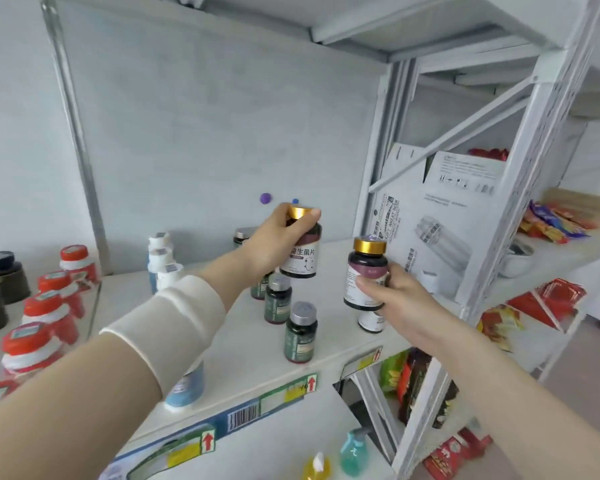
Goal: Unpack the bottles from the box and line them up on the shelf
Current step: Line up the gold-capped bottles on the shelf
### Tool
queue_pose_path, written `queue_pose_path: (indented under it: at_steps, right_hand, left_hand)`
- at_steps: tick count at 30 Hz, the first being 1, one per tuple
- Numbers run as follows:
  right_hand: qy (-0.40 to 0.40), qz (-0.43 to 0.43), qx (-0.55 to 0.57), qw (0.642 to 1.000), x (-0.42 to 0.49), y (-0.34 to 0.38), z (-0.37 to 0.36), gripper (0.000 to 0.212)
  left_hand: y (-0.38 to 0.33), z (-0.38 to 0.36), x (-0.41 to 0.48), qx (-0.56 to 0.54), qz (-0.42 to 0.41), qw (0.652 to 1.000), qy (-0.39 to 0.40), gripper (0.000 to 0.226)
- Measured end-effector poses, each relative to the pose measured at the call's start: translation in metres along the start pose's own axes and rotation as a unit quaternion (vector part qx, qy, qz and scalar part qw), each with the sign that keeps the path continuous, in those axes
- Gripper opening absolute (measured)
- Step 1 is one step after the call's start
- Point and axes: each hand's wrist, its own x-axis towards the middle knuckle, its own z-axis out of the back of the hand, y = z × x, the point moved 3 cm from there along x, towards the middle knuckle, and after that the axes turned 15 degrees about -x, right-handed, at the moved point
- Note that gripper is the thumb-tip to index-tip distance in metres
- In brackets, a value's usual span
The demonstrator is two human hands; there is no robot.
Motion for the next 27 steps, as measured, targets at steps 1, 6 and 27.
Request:
queue_pose_path:
  at_steps: [1, 6, 27]
  right_hand:
    - [-0.004, 0.0, 0.005, 1.0, 0.012, -0.006, 0.01, 0.047]
    - [0.007, 0.008, -0.012, 1.0, 0.075, -0.028, 0.058, 0.04]
    - [0.194, 0.019, -0.204, 0.959, 0.286, -0.085, 0.057, 0.037]
  left_hand:
    - [0.006, -0.009, 0.015, 0.009, 0.001, 1.0, 0.006, 0.035]
    - [0.036, -0.043, 0.089, 0.044, 0.002, 0.999, 0.004, 0.035]
    - [0.141, 0.005, 0.281, 0.211, 0.14, 0.96, -0.122, 0.028]
